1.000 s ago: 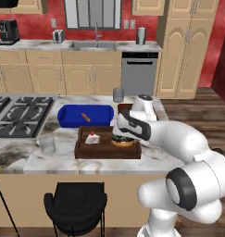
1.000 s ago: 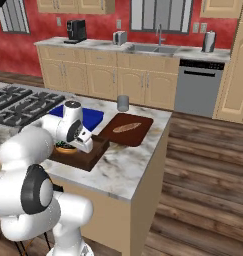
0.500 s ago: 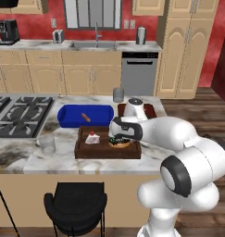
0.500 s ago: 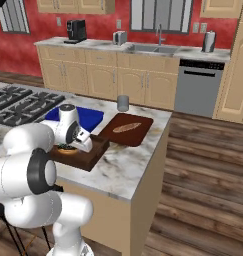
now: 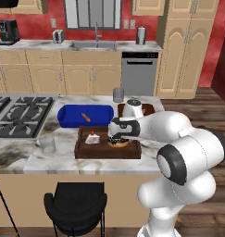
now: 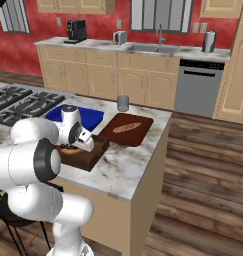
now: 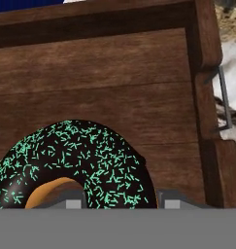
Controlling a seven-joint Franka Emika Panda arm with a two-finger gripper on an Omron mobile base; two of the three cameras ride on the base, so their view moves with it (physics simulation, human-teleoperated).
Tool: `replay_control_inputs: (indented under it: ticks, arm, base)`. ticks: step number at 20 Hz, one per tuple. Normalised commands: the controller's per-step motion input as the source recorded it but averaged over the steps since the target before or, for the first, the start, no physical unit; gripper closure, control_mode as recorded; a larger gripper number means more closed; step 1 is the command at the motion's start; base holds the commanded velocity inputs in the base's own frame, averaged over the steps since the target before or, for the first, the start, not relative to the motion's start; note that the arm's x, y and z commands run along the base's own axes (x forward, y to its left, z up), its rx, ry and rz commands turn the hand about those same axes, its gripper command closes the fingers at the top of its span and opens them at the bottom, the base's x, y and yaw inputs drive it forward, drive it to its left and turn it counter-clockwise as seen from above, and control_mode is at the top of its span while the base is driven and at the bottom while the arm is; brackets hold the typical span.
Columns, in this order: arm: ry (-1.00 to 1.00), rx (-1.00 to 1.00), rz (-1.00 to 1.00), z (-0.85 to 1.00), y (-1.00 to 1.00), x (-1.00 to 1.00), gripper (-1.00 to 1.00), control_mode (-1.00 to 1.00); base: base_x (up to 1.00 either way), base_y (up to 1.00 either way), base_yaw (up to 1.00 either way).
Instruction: Take the cake and donut from the fridge and place them on the empty tray on the dining counter.
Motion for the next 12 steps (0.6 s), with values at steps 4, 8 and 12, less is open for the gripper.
replay_control_inputs:
  ticks: [4, 8, 12]
  arm:
    - [0.0, 0.0, 0.0, -0.12, 0.0, 0.33, 1.0, -1.0]
    - [0.0, 0.0, 0.0, -0.17, 0.0, 0.28, 1.0, -1.0]
    - [0.0, 0.0, 0.0, -0.36, 0.0, 0.26, 1.0, -1.0]
  base:
    - [0.0, 0.0, 0.0]
    - [0.0, 0.0, 0.0]
    - [0.0, 0.0, 0.0]
